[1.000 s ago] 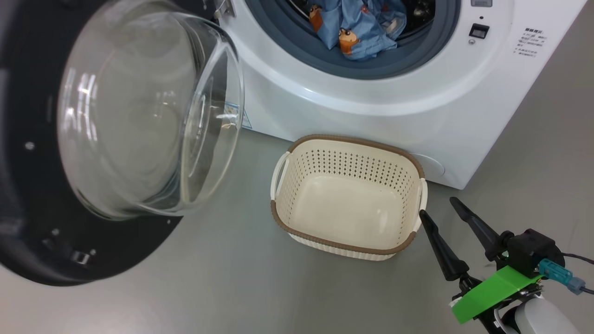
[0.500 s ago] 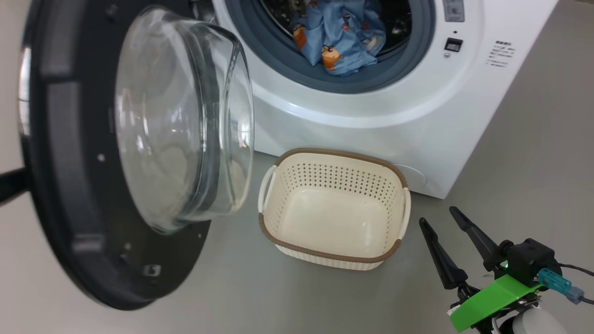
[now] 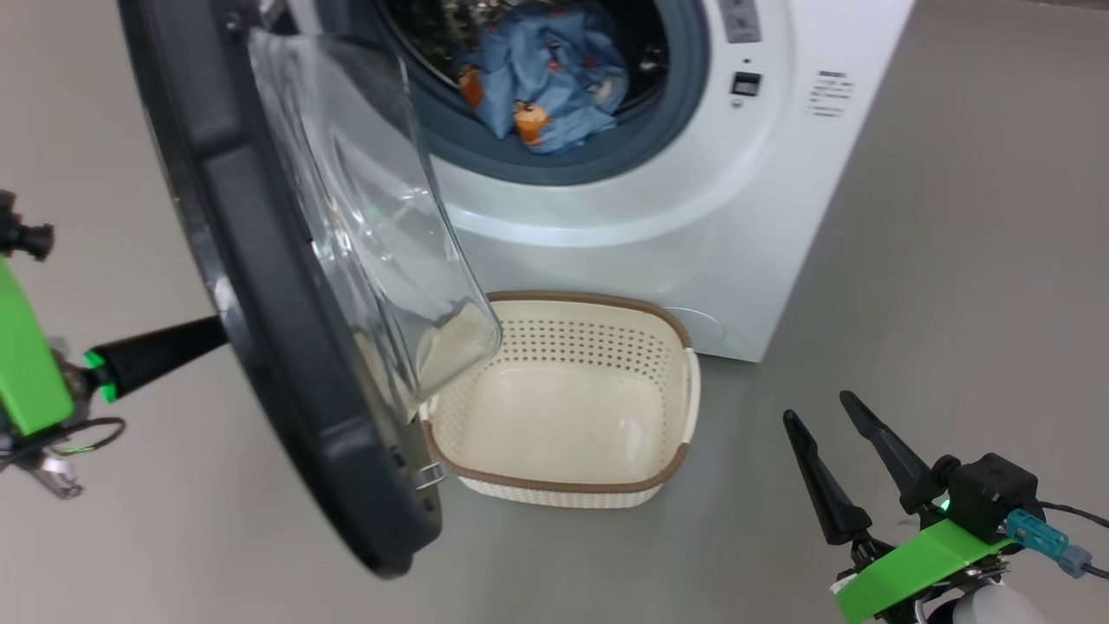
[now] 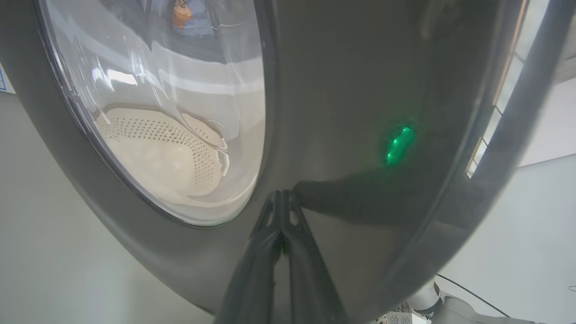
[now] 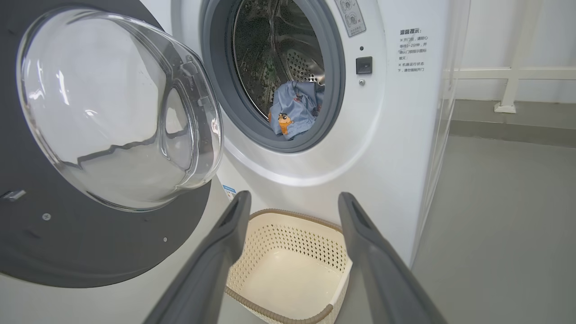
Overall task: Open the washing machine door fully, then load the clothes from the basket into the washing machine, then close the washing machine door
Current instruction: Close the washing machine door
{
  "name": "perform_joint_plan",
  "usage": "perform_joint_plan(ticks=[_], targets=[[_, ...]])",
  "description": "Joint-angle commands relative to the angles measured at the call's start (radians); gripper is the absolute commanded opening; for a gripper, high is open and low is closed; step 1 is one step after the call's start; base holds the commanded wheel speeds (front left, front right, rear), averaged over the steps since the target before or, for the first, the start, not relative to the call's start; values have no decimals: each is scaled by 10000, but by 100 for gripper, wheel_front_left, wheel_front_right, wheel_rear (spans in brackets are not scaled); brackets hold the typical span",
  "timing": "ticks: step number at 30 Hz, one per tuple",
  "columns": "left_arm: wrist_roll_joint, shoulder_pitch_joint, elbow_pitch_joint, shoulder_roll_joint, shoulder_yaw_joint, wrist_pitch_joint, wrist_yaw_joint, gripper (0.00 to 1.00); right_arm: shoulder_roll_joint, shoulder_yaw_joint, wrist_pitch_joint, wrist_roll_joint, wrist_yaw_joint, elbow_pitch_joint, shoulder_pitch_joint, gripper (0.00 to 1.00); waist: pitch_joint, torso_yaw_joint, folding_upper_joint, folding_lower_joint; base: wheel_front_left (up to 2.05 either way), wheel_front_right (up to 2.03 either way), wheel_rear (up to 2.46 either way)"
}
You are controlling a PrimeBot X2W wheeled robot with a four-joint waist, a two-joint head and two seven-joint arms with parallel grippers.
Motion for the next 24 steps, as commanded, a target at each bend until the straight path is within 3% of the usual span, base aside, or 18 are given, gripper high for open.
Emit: perform_joint_plan(ticks=[1,13,24], targets=[[41,-536,-368,225,355,-99,-75,0,-31,128,-49,-114,16,-292,74,100,60,-431,0,0,0,0,0],[634,-1705,310,-473,-45,-720,-75,0,295,-123,-49,-206,16,-442,-182,100,572,-1929,0,0,0,0,0],[1115,-2556,1125,-738,-209,-1564,-75,0,593,-305,-49,-252,16,-519,-407,100,961,-3061,0,0,0,0,0]])
